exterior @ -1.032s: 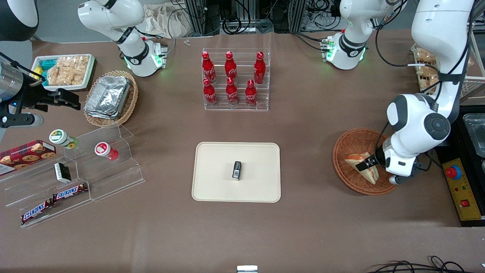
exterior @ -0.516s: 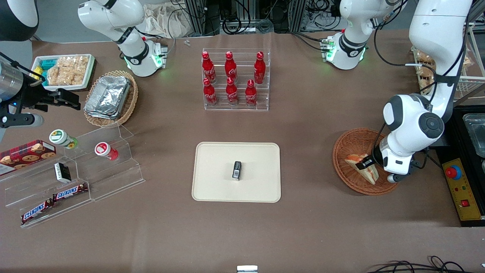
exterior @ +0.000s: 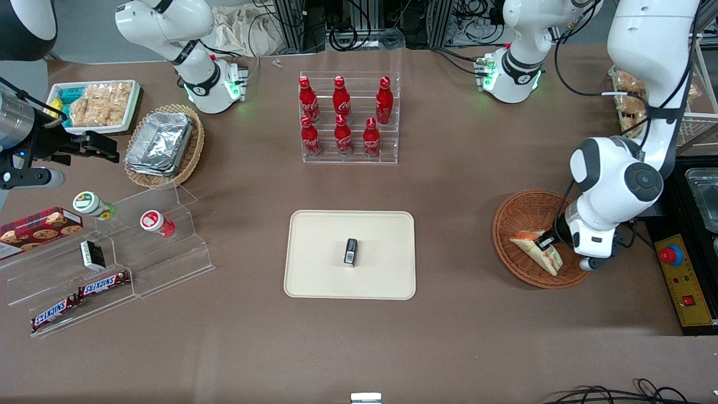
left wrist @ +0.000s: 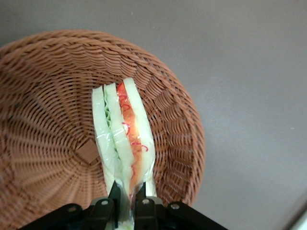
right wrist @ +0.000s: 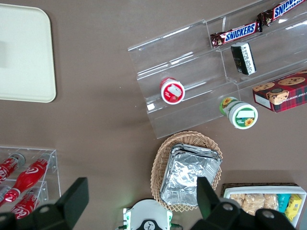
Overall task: Place sandwich from basket to tray
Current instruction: 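Lift the sandwich and carry it with the left gripper to the white tray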
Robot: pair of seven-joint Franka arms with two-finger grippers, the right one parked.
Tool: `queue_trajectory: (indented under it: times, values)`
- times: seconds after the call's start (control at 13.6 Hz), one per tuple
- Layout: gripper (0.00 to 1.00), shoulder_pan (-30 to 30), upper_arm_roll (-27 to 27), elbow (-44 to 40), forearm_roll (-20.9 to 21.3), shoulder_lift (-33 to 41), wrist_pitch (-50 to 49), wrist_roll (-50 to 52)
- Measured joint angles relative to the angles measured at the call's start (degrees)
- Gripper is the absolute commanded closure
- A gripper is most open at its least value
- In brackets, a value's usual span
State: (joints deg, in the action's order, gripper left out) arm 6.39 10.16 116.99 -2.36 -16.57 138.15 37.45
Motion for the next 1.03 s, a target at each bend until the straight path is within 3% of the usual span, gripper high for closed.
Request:
queue_trajectory:
  times: [0.29,0.66,0.88,1.03]
  values:
    - [1.00,-0.15,3.49,-6.64,0.01,4.85,-12.03,4.72]
    - [1.00,-1.32,8.48,-19.16,0.05,5.17,-27.47,6.56]
    - [1.00,-5.19,10.50,-22.89,0.29,5.05,-30.51,6.24]
    - [1.00,-9.79,10.97,-23.04,2.58,4.27,-30.48,2.85]
